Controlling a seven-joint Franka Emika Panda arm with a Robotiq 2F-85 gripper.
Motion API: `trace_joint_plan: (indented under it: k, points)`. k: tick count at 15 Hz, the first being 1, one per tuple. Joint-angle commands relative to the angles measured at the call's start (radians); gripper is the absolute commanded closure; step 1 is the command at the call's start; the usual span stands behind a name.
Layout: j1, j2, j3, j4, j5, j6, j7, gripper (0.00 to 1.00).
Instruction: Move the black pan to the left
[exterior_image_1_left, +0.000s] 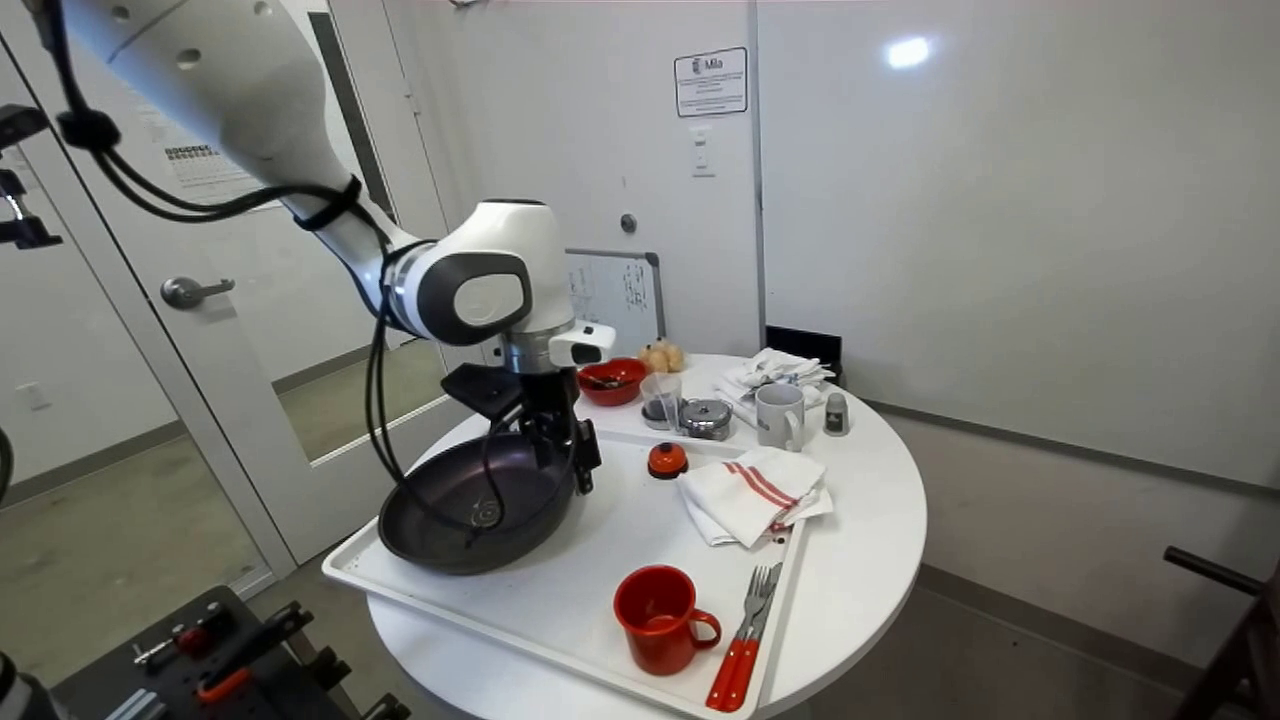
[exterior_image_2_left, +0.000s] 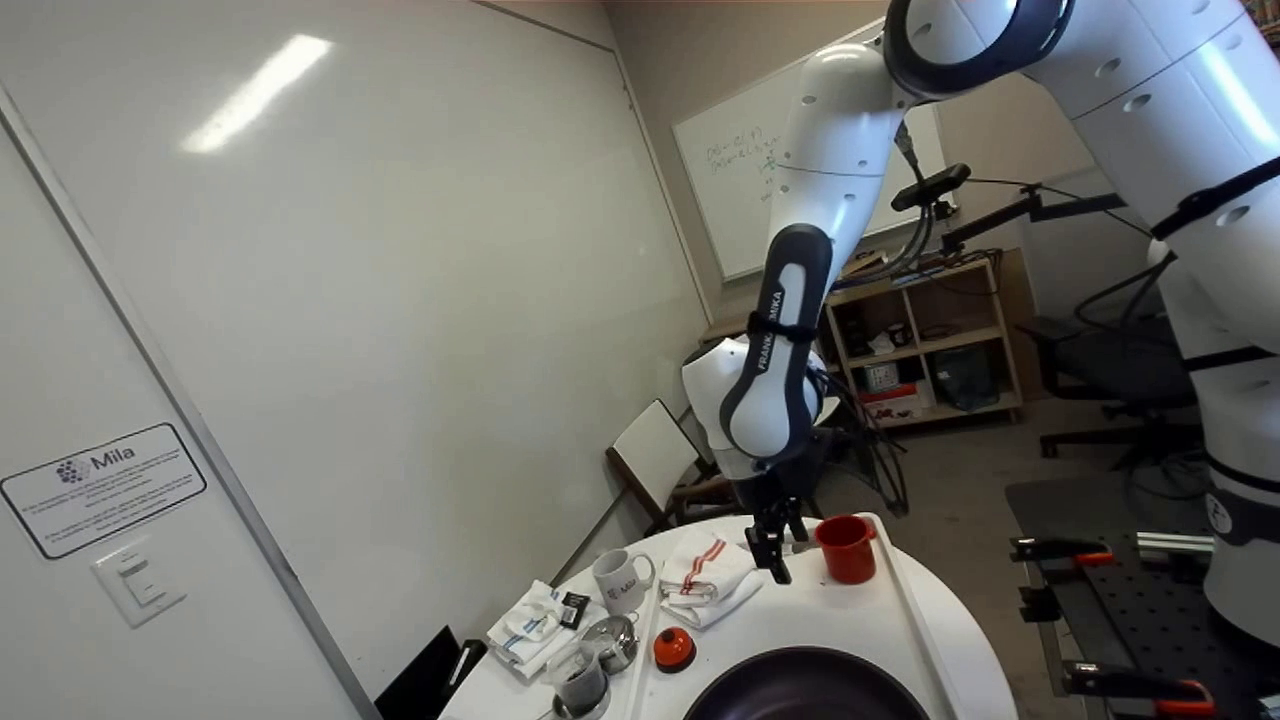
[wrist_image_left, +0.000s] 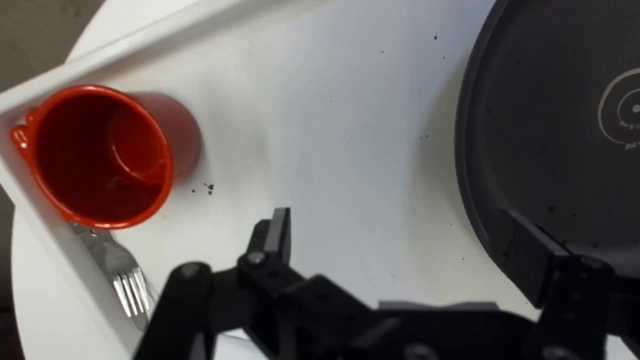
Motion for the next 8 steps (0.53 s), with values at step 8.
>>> trace_joint_plan:
  k: [8]
  points:
    - [-0.005,-0.161,-0.024,-0.18,-0.001,0.083,0.001,0.0]
